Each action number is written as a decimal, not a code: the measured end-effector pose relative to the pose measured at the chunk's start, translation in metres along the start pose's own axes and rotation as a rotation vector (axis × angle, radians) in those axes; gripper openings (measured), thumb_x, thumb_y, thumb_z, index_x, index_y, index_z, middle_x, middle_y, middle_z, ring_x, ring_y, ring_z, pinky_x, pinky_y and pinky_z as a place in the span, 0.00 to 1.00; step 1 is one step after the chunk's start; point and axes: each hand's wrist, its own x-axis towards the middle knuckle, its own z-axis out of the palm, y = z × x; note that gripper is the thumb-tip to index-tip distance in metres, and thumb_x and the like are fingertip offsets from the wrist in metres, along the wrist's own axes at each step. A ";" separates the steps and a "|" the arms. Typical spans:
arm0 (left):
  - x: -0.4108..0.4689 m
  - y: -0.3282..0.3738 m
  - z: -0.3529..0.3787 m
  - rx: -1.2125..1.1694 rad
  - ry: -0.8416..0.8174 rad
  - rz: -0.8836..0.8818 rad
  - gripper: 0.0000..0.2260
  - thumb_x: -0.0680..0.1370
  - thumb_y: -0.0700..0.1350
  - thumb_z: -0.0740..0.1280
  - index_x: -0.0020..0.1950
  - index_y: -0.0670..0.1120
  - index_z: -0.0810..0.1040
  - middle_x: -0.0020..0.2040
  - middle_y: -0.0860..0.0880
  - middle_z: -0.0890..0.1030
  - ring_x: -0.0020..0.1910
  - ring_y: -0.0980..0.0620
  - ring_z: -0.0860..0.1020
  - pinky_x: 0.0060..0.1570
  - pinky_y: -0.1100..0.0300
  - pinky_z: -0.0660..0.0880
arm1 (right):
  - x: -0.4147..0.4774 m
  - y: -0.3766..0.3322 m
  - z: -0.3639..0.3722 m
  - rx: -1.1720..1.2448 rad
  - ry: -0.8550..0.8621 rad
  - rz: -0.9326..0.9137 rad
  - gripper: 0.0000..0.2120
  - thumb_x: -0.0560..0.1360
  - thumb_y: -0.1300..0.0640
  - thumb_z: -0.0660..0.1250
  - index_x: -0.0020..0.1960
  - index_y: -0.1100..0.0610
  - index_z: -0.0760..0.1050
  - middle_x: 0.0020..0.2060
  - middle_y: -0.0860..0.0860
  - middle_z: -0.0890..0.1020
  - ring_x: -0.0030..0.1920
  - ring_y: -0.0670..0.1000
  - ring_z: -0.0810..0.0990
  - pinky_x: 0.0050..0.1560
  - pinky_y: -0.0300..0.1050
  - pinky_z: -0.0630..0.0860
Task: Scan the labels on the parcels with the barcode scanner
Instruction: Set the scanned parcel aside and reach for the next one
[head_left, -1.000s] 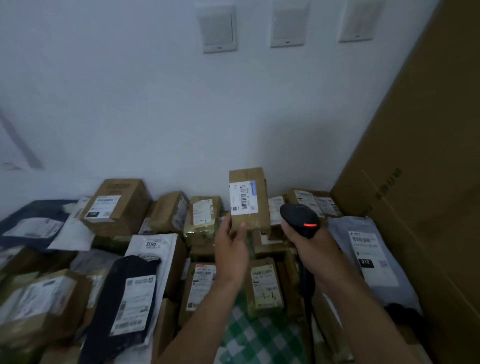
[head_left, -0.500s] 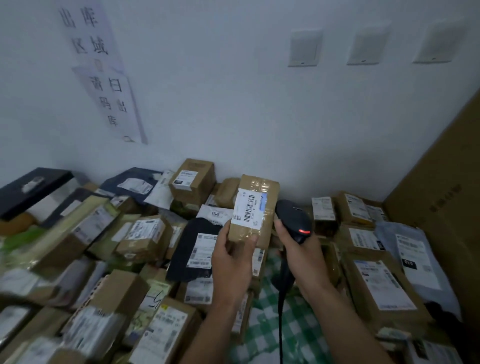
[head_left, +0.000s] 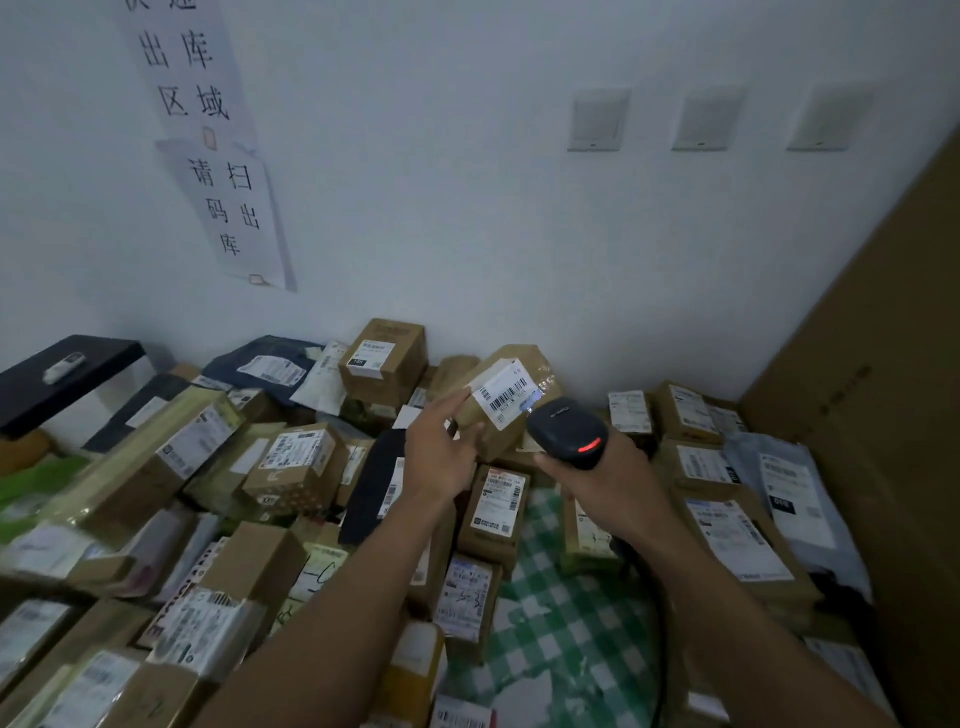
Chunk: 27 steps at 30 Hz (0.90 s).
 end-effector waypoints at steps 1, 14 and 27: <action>0.003 -0.001 0.002 0.037 -0.017 0.026 0.24 0.76 0.33 0.74 0.69 0.51 0.80 0.63 0.54 0.81 0.64 0.57 0.78 0.63 0.56 0.79 | 0.000 0.001 -0.001 -0.036 0.003 0.001 0.18 0.72 0.49 0.79 0.60 0.43 0.78 0.47 0.41 0.85 0.48 0.40 0.83 0.40 0.32 0.72; 0.002 -0.010 0.017 0.177 -0.094 0.085 0.19 0.78 0.34 0.71 0.67 0.49 0.81 0.62 0.52 0.82 0.62 0.56 0.77 0.60 0.65 0.73 | -0.008 0.003 -0.003 -0.186 -0.075 0.070 0.15 0.74 0.48 0.77 0.58 0.42 0.76 0.46 0.39 0.82 0.47 0.38 0.79 0.41 0.34 0.72; 0.014 -0.026 0.025 0.117 -0.091 0.044 0.20 0.78 0.38 0.73 0.68 0.53 0.80 0.63 0.55 0.80 0.63 0.56 0.77 0.64 0.52 0.78 | 0.007 0.008 -0.005 -0.187 -0.085 0.095 0.20 0.73 0.46 0.77 0.63 0.43 0.77 0.47 0.41 0.84 0.45 0.39 0.82 0.42 0.37 0.75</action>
